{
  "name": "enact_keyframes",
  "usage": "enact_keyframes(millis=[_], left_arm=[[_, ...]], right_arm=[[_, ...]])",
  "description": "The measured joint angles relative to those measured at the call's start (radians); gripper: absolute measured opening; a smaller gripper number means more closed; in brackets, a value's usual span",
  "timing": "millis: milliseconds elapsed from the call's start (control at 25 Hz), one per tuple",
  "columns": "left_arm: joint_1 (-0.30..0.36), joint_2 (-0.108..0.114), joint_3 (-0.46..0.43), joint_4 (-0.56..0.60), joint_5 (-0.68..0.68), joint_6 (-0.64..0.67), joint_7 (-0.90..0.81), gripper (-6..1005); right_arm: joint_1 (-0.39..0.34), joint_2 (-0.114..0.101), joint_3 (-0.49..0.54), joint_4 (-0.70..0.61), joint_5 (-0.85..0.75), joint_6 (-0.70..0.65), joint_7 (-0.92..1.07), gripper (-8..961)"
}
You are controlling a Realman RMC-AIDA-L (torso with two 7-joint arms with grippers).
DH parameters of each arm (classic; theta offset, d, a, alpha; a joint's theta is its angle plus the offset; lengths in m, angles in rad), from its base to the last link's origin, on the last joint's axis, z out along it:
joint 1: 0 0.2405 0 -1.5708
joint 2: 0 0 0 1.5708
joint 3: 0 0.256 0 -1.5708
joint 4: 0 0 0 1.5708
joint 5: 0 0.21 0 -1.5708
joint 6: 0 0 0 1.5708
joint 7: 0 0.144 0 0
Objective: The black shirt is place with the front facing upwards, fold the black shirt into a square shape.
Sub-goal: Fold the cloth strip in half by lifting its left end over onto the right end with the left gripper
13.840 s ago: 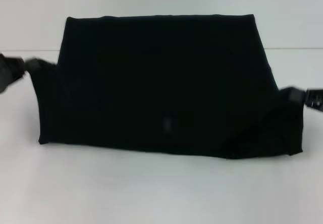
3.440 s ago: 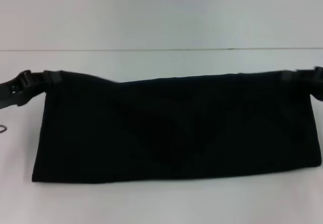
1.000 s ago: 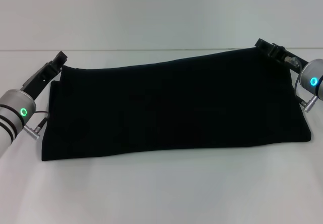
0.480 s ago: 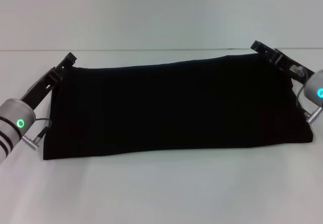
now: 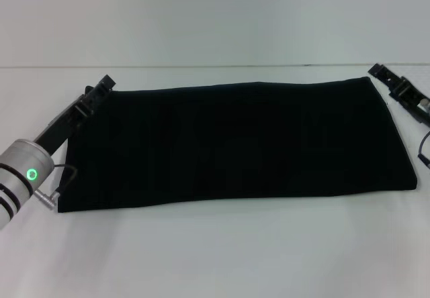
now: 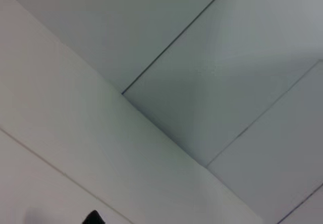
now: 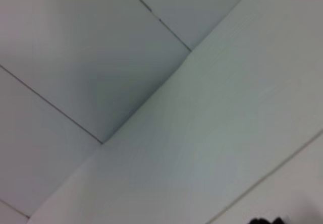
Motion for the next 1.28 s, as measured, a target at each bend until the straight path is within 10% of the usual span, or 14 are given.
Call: enact_keyframes(millis=[280, 520, 880, 1280], left_arm=[[0.021, 0.003, 0.072, 0.019, 0.008, 0.053, -0.084, 883], [0.088, 0.027, 0.159, 0.225, 0.2, 0.221, -0.476, 879], [0.174, 0.095, 0.093, 0.492, 0.52, 0.509, -1.033, 874], [0.212, 0.098, -0.045, 0.471, 0.674, 0.609, -1.228, 868]], right_arm=[[-0.017, 0.0, -0.006, -0.016, -0.005, -0.06, -0.005, 882], [-0.132, -0.006, -0.115, -0.067, -0.068, -0.396, -0.169, 882], [-0.218, -0.001, -0.246, -0.128, -0.264, -0.679, -0.461, 882], [-0.229, 0.003, -0.246, -0.092, -0.336, -0.674, -0.633, 882]])
